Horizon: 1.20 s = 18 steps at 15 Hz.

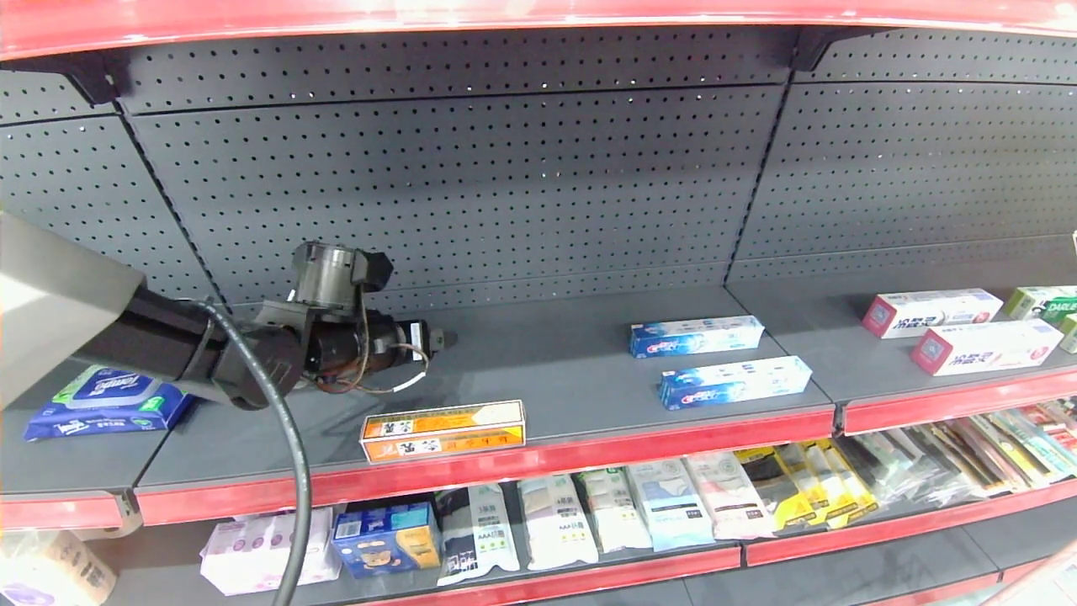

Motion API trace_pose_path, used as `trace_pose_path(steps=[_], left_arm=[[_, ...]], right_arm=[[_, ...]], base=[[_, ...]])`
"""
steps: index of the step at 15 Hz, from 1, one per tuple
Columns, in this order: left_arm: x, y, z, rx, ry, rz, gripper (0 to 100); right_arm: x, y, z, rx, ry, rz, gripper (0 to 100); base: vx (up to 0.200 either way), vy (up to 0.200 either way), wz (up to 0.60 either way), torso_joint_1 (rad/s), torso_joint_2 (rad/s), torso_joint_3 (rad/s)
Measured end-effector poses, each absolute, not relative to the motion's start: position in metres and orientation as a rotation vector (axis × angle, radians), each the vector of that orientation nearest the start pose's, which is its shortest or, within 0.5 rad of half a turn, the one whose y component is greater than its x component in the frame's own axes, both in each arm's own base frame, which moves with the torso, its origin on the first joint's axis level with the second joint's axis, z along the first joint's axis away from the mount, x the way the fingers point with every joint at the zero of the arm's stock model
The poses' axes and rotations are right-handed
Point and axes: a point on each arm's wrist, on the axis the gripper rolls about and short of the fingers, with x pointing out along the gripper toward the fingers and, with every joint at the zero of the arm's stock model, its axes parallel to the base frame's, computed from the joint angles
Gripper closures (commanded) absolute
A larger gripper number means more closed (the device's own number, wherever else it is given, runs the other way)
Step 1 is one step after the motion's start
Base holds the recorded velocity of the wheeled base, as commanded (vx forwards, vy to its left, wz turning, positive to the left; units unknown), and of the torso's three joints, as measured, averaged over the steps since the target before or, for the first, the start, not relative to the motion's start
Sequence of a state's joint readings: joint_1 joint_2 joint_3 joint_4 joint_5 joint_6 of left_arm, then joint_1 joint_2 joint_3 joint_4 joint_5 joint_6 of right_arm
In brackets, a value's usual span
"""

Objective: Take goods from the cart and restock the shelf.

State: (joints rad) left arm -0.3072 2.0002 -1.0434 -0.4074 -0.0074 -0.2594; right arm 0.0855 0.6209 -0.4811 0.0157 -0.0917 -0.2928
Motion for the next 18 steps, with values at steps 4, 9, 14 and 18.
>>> trace_pose_path(steps=[4, 9, 14, 18], left_arm=[[0.331, -0.101, 0.123, -0.143, 0.344, -0.213, 0], [0.289, -0.080, 0.131, -0.008, 0.109, -0.204, 0], [0.243, -0.066, 0.158, 0.027, 0.000, -0.200, 0], [0.188, -0.051, 0.179, 0.070, -0.098, -0.210, 0]], right_arm=[[0.042, 0.001, 0.207, -0.303, 0.171, 0.016, 100], [0.051, 0.002, 0.205, -0.290, 0.210, 0.018, 100], [0.060, 0.003, 0.199, -0.262, 0.269, 0.024, 100], [0.060, 0.004, 0.194, -0.305, 0.282, 0.063, 100]], base=[[0.000, 0.000, 0.00, 0.000, 0.00, 0.000], [0.000, 0.000, 0.00, 0.000, 0.00, 0.000], [0.000, 0.000, 0.00, 0.000, 0.00, 0.000], [0.000, 0.000, 0.00, 0.000, 0.00, 0.000]])
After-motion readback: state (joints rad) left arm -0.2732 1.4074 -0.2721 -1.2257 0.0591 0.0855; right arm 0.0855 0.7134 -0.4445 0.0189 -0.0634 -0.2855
